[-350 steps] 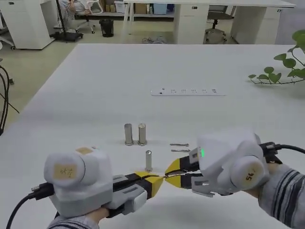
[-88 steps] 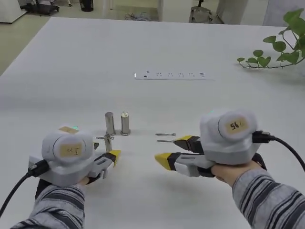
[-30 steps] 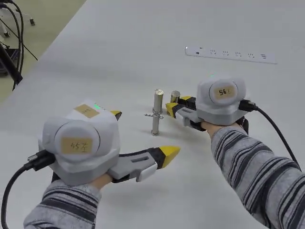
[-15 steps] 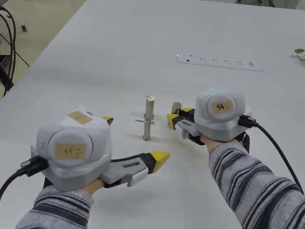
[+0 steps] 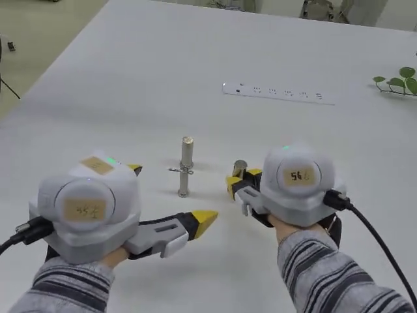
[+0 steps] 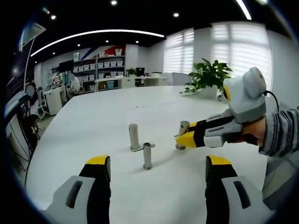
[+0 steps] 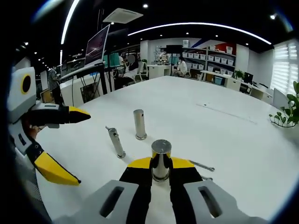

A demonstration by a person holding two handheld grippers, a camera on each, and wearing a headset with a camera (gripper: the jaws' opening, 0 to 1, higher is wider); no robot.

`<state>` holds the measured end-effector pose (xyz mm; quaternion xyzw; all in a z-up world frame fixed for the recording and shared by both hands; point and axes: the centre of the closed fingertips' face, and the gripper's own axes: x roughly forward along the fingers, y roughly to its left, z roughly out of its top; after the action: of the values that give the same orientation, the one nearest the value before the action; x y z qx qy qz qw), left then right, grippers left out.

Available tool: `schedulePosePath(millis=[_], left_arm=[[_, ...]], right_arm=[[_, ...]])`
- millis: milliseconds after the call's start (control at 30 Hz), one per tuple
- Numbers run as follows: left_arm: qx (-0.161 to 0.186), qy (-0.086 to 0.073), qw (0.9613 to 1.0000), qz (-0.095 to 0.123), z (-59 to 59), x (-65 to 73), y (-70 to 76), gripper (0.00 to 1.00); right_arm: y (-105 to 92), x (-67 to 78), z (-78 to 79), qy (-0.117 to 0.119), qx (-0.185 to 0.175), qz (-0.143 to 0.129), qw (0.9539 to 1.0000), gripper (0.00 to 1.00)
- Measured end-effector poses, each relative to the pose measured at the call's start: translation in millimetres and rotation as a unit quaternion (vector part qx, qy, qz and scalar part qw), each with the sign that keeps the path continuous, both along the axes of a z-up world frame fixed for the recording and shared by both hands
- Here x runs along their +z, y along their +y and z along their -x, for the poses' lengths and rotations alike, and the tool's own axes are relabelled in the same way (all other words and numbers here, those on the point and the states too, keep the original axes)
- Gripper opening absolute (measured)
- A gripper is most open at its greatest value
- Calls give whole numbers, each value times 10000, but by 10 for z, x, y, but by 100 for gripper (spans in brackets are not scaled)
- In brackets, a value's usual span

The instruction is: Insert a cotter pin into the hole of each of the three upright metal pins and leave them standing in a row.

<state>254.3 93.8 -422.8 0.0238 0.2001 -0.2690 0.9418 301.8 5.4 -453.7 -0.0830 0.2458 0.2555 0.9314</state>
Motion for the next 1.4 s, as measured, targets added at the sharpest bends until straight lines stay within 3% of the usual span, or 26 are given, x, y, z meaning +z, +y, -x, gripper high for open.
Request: schedulePosePath(millis=[667, 867, 1067, 1167, 1300, 1400], left_arm=[[-97, -128, 9998, 83, 10, 78, -54, 82], [-88, -152, 9998, 102, 12, 93, -59, 81], [-123, -144, 9998, 88, 12, 84, -77, 81], [-147, -121, 9998, 65, 20, 67, -89, 81], [-152, -108, 9998, 43, 19, 57, -86, 81], [-153, -97, 9998, 37, 19, 48, -85, 81]], right_arm=[[-16, -179, 296, 292, -465, 9, 9985, 8], [-4, -174, 330, 243, -568, 30, 9981, 8], [-30, -180, 347, 331, -1050, 230, 9937, 9], [-43, -188, 352, 483, -1312, 197, 9900, 9], [-39, -196, 368, 672, -1451, 82, 9871, 9], [-22, -197, 378, 688, -1357, 12, 9884, 10]])
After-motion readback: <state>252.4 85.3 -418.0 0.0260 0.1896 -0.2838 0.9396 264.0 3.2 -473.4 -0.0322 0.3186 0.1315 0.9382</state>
